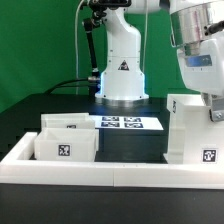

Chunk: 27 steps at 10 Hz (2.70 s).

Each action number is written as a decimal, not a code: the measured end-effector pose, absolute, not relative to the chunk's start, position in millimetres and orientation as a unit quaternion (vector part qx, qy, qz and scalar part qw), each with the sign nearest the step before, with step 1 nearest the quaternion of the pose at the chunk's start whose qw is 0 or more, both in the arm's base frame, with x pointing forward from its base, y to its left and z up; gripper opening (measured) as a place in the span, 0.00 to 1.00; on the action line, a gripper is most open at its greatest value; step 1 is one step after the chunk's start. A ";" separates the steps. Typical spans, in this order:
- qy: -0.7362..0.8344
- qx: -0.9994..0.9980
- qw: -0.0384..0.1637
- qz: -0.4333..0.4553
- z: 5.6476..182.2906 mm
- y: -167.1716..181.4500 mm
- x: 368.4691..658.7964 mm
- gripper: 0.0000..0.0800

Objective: Assemble drawer

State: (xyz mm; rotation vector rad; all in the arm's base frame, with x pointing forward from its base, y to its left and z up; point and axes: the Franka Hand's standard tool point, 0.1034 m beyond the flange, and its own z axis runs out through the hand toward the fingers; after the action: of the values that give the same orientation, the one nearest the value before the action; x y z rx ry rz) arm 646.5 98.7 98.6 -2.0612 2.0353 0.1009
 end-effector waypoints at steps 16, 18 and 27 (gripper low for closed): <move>0.402 -0.906 0.132 -0.008 155.4 95.4 624.2 0.81; 0.264 -0.957 0.122 -0.001 155.9 67.7 618.2 0.81; 0.054 -0.994 0.082 -0.037 137.3 -48.4 583.1 0.81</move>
Offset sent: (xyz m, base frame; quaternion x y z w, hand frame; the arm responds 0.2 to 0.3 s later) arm 0.0000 0.0000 0.0000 0.0000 0.0000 0.0000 1.0000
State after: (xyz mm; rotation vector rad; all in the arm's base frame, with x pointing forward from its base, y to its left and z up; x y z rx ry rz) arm 583.1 -48.4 137.3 -2.9708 0.1625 -0.1110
